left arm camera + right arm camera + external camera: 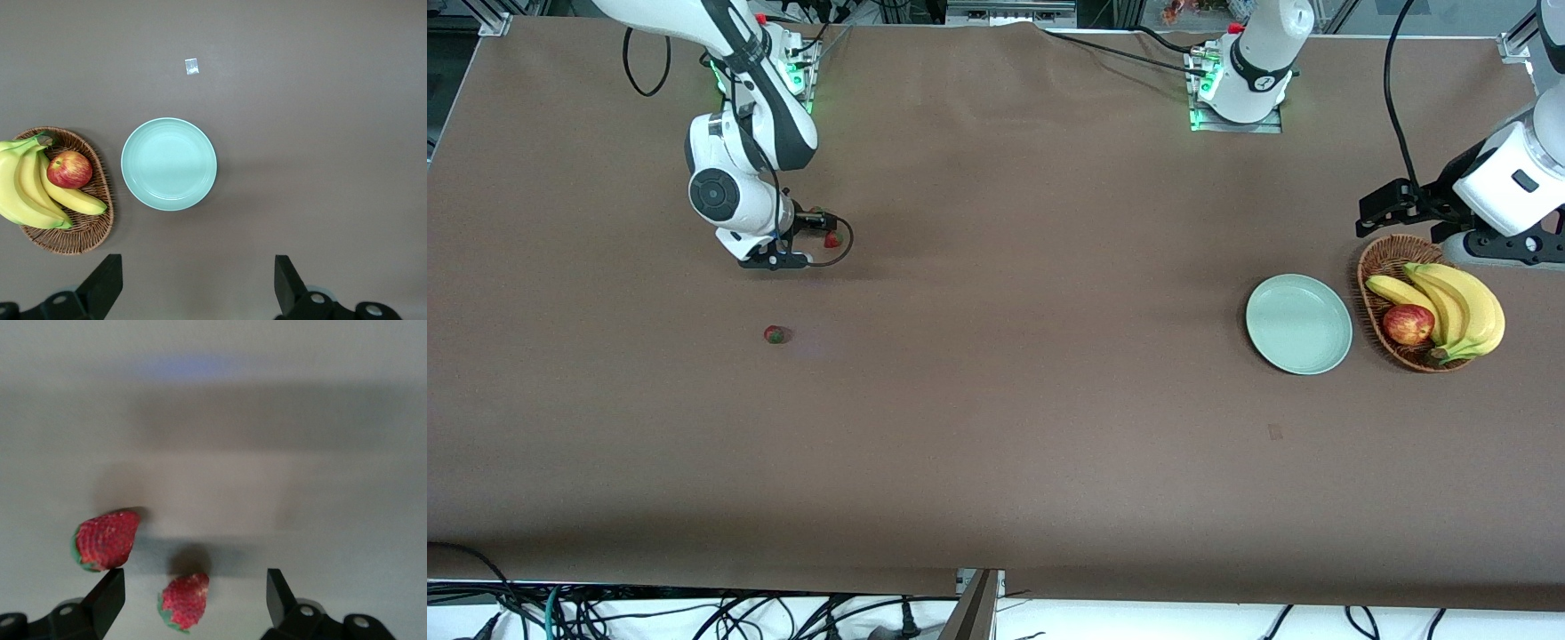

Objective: Collect all strawberries into plate
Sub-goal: 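Reach the right gripper down to the cluster of strawberries, then grasp one strawberry with the right gripper and lift it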

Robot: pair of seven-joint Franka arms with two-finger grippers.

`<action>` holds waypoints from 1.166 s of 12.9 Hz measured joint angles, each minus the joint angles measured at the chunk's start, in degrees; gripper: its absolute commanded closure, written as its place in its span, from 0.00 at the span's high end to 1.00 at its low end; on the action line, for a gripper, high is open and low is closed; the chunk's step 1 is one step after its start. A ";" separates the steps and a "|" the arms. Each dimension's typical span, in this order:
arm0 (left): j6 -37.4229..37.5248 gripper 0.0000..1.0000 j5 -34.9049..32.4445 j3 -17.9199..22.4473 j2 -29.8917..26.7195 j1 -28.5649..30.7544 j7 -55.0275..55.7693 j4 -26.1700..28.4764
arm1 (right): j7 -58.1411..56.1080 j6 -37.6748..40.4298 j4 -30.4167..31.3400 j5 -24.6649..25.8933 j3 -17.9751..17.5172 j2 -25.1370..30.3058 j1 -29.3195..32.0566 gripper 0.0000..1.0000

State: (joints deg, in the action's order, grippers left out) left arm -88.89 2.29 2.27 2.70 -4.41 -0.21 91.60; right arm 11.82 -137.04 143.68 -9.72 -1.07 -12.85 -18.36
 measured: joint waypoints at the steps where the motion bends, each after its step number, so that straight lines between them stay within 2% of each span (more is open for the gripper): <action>1: -0.02 1.00 0.00 0.00 0.03 0.00 0.00 0.19 | 0.74 -0.08 0.55 -0.02 -0.33 0.01 0.00 0.75; 9: -1.61 1.00 0.00 0.00 0.17 0.01 0.03 2.11 | 2.70 -0.33 1.10 -0.14 -1.09 0.72 -0.03 0.24; 11: -1.82 1.00 0.00 0.00 0.17 0.01 0.03 2.31 | 2.75 -0.34 1.10 -0.15 -1.09 0.99 -0.03 0.20; 15: -2.13 1.00 0.00 0.00 0.17 0.01 0.03 2.52 | 2.76 1.49 -0.44 -0.16 -1.11 3.82 -0.04 0.20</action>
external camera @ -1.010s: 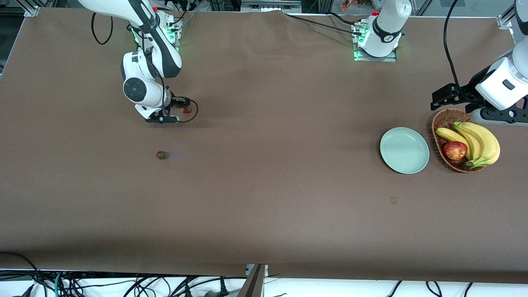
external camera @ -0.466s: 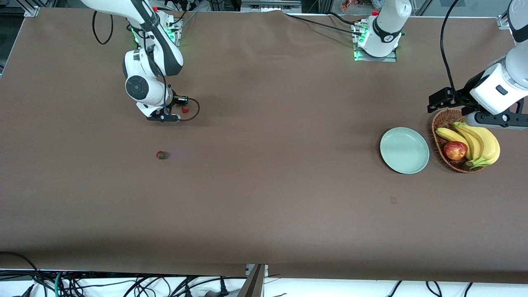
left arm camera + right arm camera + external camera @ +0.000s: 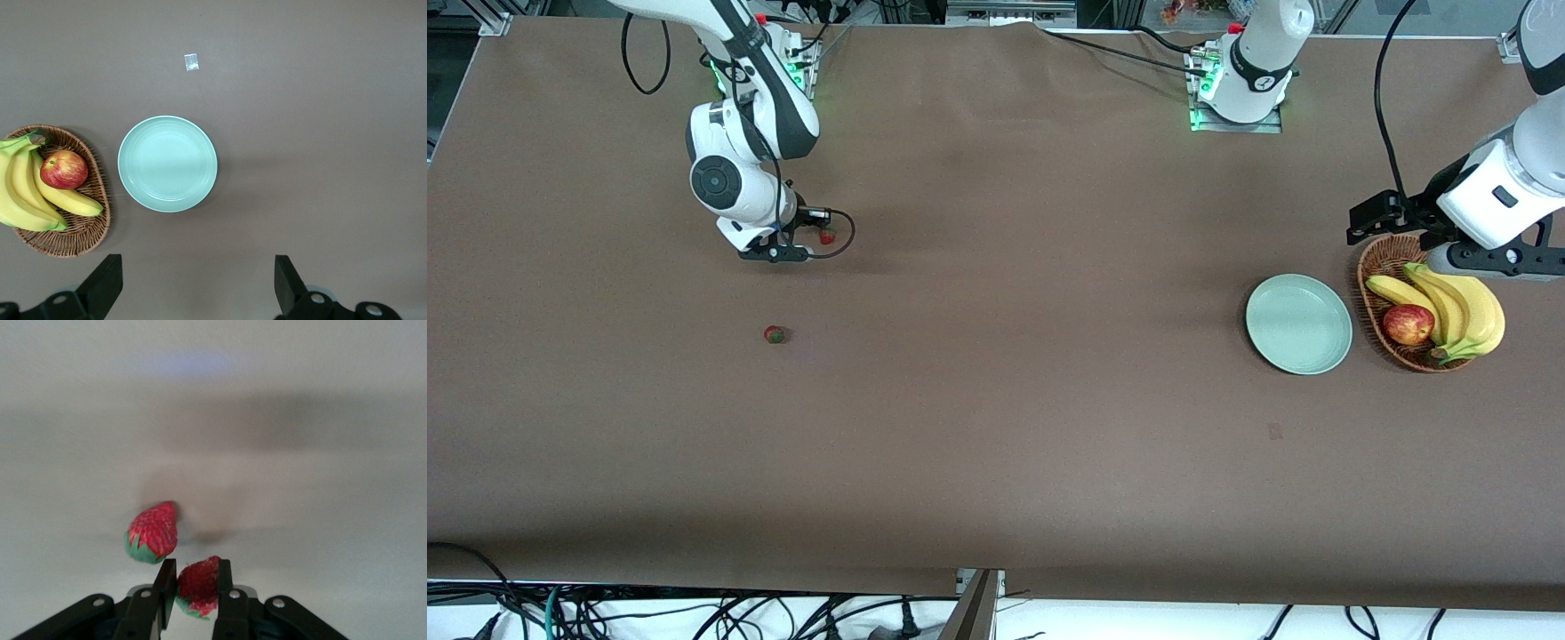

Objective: Collect all strawberries into plate
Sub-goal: 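Grasp one strawberry with the right gripper and lift it, then carry the strawberry to mid-table and release it with the right gripper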

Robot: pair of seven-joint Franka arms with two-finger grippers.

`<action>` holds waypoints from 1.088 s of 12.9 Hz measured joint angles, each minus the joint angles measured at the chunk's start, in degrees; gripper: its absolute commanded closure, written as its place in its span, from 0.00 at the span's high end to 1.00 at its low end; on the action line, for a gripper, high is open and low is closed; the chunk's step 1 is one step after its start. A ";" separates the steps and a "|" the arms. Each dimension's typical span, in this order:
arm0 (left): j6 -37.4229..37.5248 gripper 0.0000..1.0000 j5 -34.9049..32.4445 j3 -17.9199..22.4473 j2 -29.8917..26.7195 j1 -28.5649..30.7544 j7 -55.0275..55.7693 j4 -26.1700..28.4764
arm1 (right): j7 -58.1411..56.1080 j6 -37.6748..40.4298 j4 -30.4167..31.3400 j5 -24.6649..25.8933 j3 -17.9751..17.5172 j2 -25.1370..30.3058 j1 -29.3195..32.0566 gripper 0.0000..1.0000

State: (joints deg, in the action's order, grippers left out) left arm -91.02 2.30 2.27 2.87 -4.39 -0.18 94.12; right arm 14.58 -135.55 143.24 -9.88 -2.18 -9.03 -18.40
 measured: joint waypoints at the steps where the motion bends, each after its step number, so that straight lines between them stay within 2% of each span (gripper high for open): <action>1: -0.08 1.00 0.00 -0.01 0.00 0.00 0.00 0.01 | 0.00 2.67 -2.40 -0.01 -0.01 0.76 -0.01 0.20; 4: -0.16 1.00 0.00 -0.03 0.03 0.00 0.00 0.04 | 2.33 14.99 -16.07 -0.35 -0.04 0.18 -0.20 0.20; 7: -0.32 1.00 0.00 -0.07 0.26 0.00 0.00 0.09 | 10.44 23.68 -35.17 -1.27 -0.11 -7.29 -3.08 0.21; 11: -0.82 1.00 0.00 -0.29 1.05 -0.10 0.00 0.14 | 23.83 23.96 -57.01 -10.38 -0.30 -23.68 -9.36 0.21; 12: -1.14 1.00 0.01 -0.35 1.37 -0.12 0.00 0.14 | 27.82 22.45 -61.45 -11.30 -0.34 -27.33 -11.23 0.21; 14: -1.78 1.00 0.01 -0.39 2.02 -0.14 0.00 0.27 | 36.64 13.85 -67.78 -11.76 -0.58 -33.73 -15.86 0.23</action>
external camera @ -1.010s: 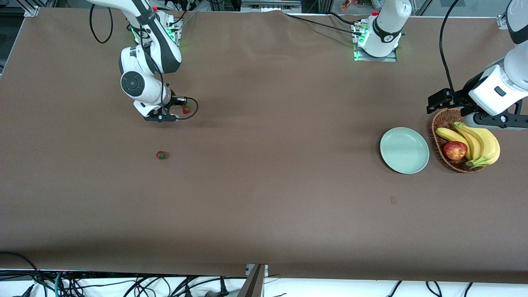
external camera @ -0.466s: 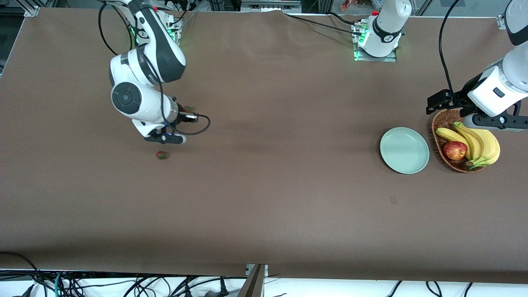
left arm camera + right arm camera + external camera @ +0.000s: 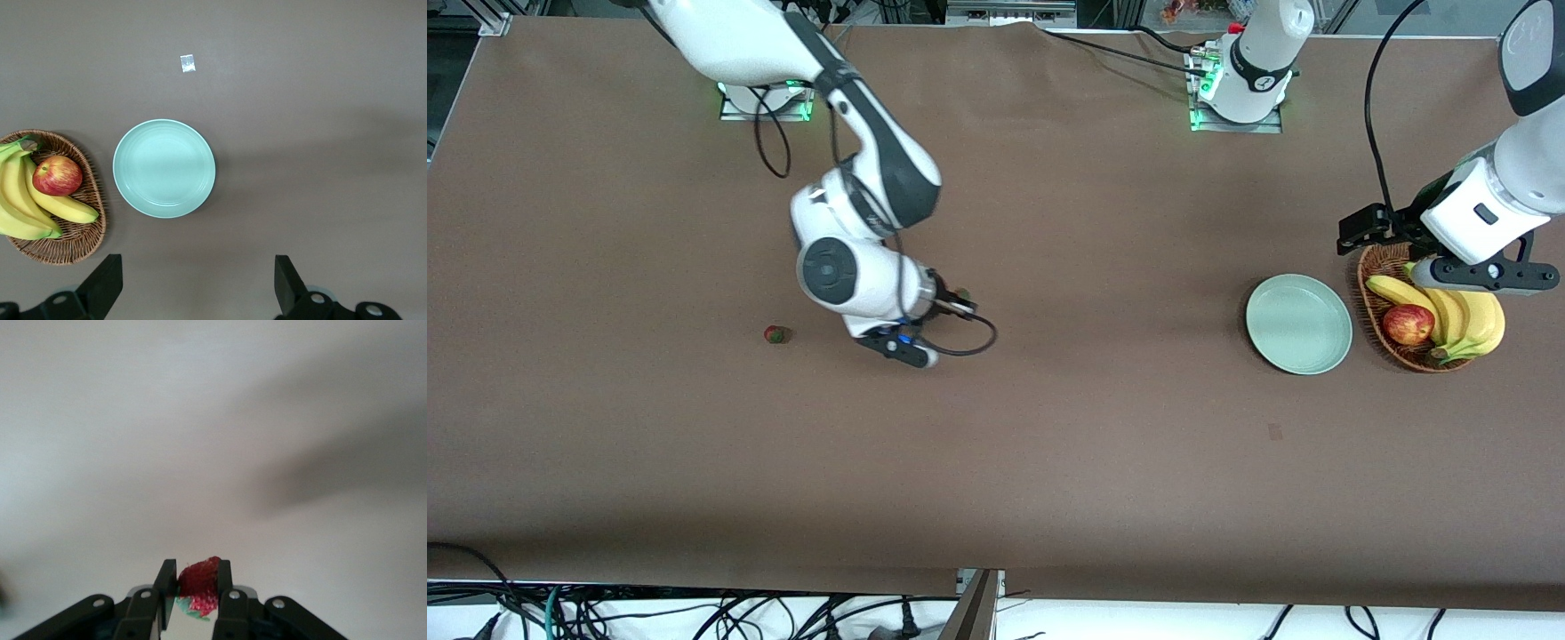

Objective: Collect all strawberries into plate
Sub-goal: 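Carry the strawberry to mid-table and release it with the right gripper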

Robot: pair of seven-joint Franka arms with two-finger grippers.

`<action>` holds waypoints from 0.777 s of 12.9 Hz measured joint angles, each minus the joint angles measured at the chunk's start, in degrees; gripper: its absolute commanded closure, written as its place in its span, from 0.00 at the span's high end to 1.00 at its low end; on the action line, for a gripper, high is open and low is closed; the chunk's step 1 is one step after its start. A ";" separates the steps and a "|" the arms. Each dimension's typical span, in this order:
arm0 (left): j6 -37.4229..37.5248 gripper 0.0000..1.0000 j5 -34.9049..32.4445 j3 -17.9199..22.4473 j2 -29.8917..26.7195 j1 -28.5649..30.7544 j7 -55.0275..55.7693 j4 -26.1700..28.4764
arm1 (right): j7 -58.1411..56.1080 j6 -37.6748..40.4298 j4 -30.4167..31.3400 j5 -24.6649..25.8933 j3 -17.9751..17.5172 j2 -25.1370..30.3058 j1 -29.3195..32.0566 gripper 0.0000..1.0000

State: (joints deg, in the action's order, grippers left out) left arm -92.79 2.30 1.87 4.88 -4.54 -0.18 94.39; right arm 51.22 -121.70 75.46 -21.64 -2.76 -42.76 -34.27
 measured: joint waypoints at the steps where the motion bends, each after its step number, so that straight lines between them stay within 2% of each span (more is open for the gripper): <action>1: -0.70 1.00 0.00 -0.02 0.30 -0.01 0.00 0.27 | 4.29 -5.38 -1.69 -0.01 -0.13 -2.82 -2.99 0.26; 4: -2.99 1.00 0.00 -0.11 0.90 -0.05 0.00 2.03 | 17.40 -23.42 -3.58 0.03 0.03 -10.78 -13.67 0.29; 6: -4.10 1.00 0.00 -0.14 0.95 -0.06 0.00 3.23 | 22.60 -31.24 -4.22 0.04 0.52 -14.47 -18.68 0.46; 7: -4.28 1.00 0.01 -0.15 0.94 -0.06 0.00 3.52 | 23.98 -33.25 -4.55 0.04 0.82 -15.36 -19.81 0.68; 8: -4.36 1.00 0.01 -0.15 0.94 -0.06 0.00 3.63 | 24.67 -34.13 -4.86 0.04 1.26 -15.56 -20.30 0.82; 9: -4.39 1.00 0.01 -0.15 0.94 -0.06 0.00 3.67 | 24.80 -34.24 -5.38 0.08 1.85 -15.47 -20.37 1.00; 10: -4.42 1.00 0.01 -0.15 0.94 -0.06 0.00 3.68 | 24.73 -34.00 -6.03 0.12 2.53 -15.27 -20.17 1.00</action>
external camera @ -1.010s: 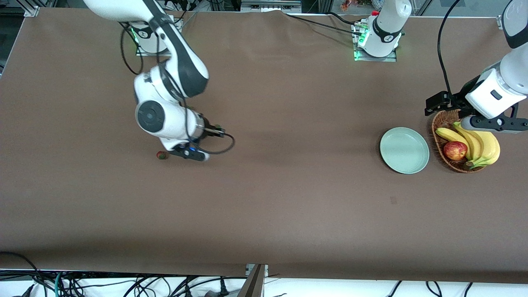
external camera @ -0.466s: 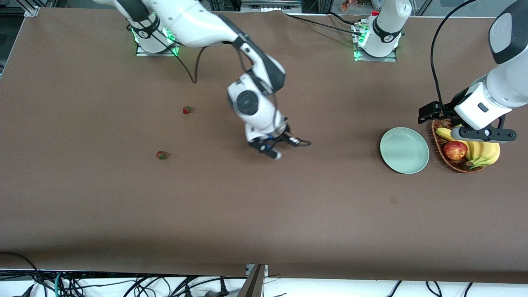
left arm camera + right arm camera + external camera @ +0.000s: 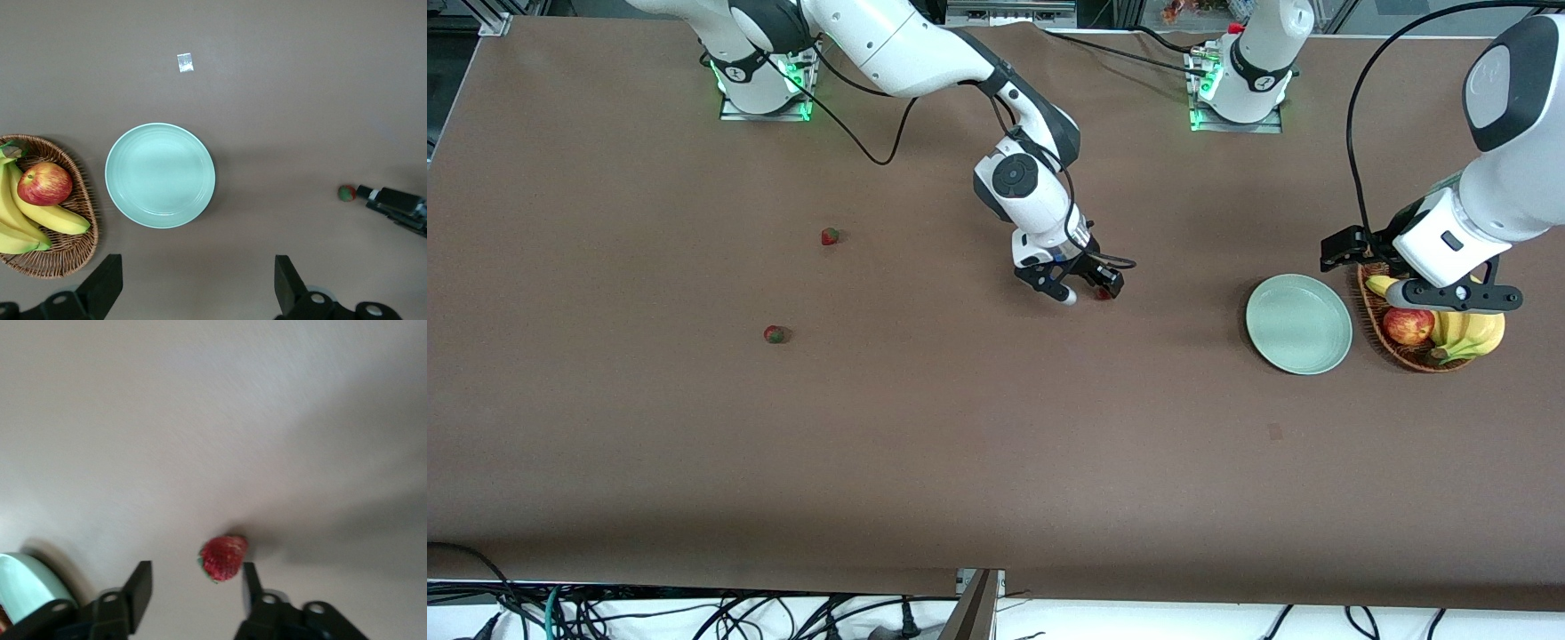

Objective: Collect all strawberries into plate
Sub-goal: 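Carry the strawberry to mid-table and release it with the right gripper, then grasp the strawberry with the left gripper while the right gripper returns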

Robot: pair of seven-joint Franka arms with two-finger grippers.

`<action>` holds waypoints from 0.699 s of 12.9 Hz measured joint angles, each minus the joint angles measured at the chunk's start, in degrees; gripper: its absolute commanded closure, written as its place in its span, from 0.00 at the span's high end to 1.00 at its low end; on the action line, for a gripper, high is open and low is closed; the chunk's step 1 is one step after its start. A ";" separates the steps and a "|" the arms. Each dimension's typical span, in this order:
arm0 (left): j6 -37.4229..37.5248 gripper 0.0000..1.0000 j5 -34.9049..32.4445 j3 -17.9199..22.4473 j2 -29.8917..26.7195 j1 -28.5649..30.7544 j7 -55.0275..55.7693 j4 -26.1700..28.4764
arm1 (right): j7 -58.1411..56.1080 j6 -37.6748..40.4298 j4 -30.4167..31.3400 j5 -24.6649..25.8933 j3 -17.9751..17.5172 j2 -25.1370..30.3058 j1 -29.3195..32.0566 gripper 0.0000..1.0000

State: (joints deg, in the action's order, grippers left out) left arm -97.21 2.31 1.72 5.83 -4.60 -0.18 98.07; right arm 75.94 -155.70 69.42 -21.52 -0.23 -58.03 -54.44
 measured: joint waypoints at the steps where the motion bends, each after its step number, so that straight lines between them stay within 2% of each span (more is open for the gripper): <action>1: -0.02 1.00 0.00 0.00 0.00 0.00 0.00 0.01 | -0.41 1.44 -0.54 0.32 0.52 0.42 0.54 1.00; 5: -3.14 1.00 0.03 -0.65 0.00 0.01 0.55 2.30 | -9.13 19.94 -1.01 2.67 2.36 6.06 4.89 1.00; 7: -7.91 1.00 0.05 -3.23 0.06 -0.03 4.55 5.72 | -13.89 30.59 -0.28 3.00 4.42 10.65 8.23 1.00; 9: -13.22 1.00 0.06 -7.19 0.38 -0.16 10.38 9.12 | -23.47 42.97 0.81 3.14 7.88 14.03 10.98 1.00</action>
State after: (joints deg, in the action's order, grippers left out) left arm -110.43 2.37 -5.46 6.20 -4.76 10.19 107.19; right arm 52.47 -112.72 70.23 -18.38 7.64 -44.00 -43.45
